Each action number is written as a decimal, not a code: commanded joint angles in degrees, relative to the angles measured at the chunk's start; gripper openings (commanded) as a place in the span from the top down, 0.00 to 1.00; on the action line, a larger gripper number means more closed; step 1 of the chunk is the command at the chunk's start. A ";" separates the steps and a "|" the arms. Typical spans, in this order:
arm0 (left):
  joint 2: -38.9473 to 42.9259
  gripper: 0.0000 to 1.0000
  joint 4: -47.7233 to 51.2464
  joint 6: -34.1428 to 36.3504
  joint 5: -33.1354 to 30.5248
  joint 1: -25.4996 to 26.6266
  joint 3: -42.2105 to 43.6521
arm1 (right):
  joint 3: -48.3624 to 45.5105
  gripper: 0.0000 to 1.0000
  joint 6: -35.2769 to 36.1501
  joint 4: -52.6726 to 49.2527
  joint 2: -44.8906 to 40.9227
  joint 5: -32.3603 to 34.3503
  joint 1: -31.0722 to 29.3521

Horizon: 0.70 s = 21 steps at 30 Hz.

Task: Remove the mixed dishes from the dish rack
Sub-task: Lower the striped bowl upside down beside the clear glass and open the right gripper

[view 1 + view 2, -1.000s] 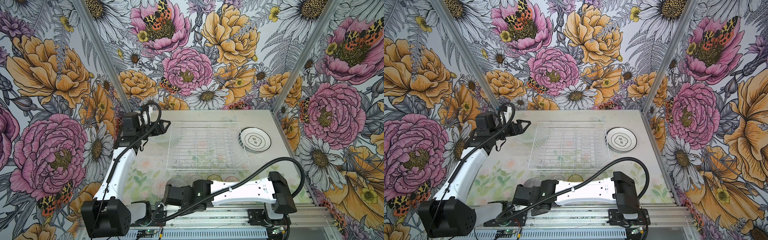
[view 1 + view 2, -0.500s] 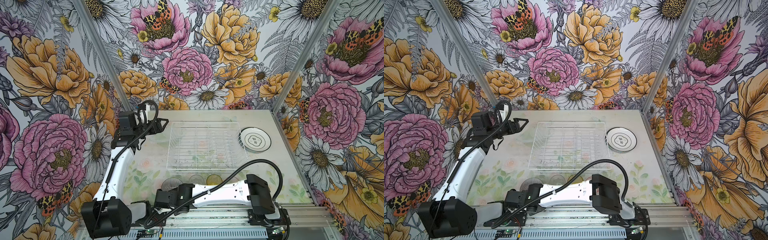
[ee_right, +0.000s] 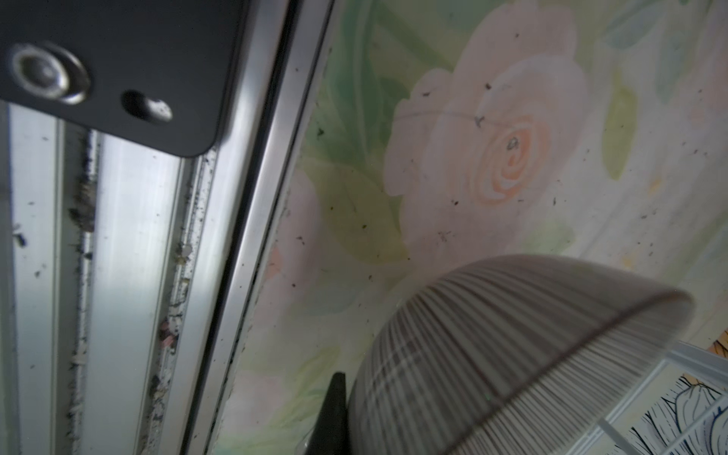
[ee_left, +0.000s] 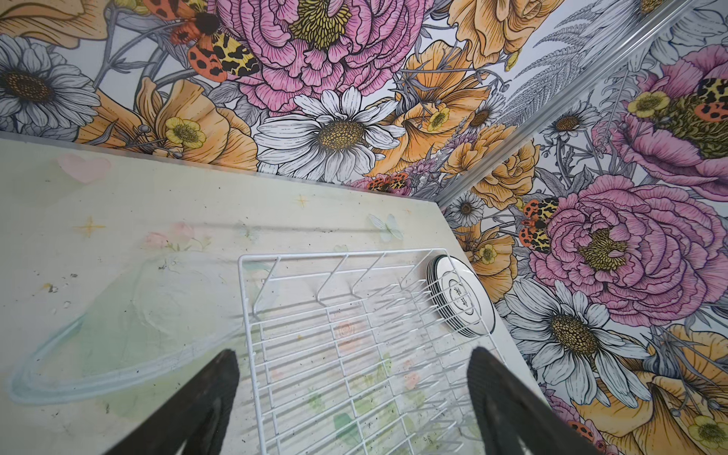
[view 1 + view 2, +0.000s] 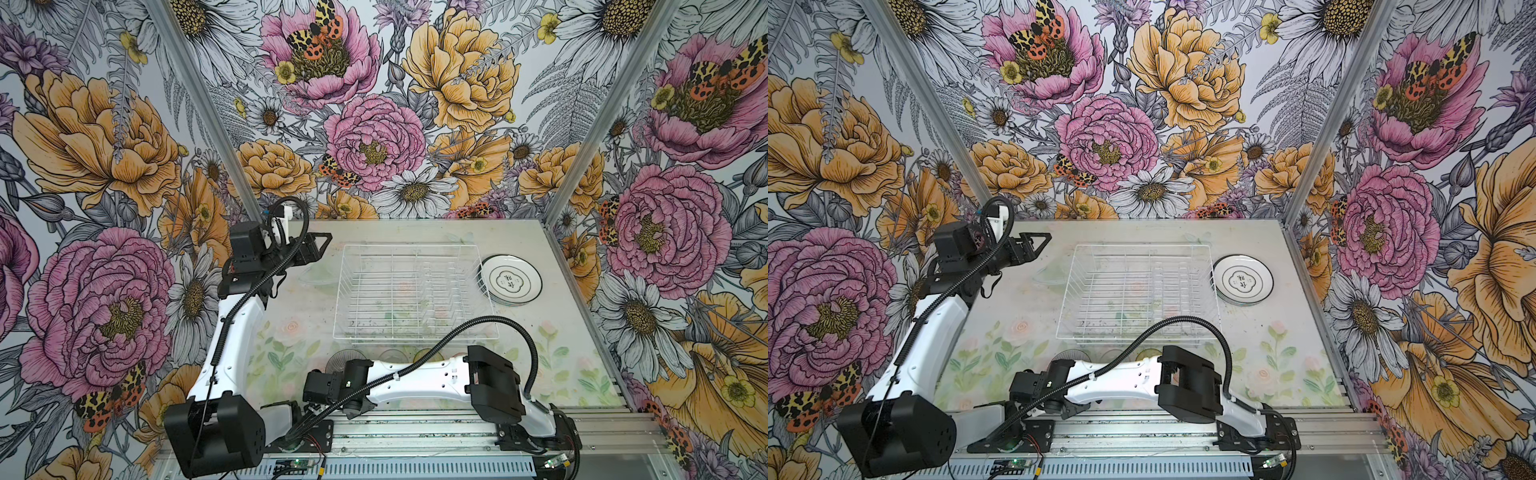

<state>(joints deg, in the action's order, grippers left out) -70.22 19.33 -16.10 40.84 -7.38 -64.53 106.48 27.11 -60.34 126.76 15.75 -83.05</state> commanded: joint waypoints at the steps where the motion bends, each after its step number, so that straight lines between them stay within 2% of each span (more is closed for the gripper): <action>1: 0.07 0.08 -3.22 -1.08 2.12 -0.64 1.14 | 3.21 1.00 1.21 -1.04 1.15 1.84 0.36; 21: -0.06 0.07 -4.83 -1.97 3.02 -0.80 2.24 | 3.74 1.00 1.31 -3.76 4.64 2.46 1.28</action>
<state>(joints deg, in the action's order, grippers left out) -70.24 16.19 -17.63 42.13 -7.42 -63.07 108.62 28.18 -64.01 129.95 16.58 -82.17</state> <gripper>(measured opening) 0.930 0.107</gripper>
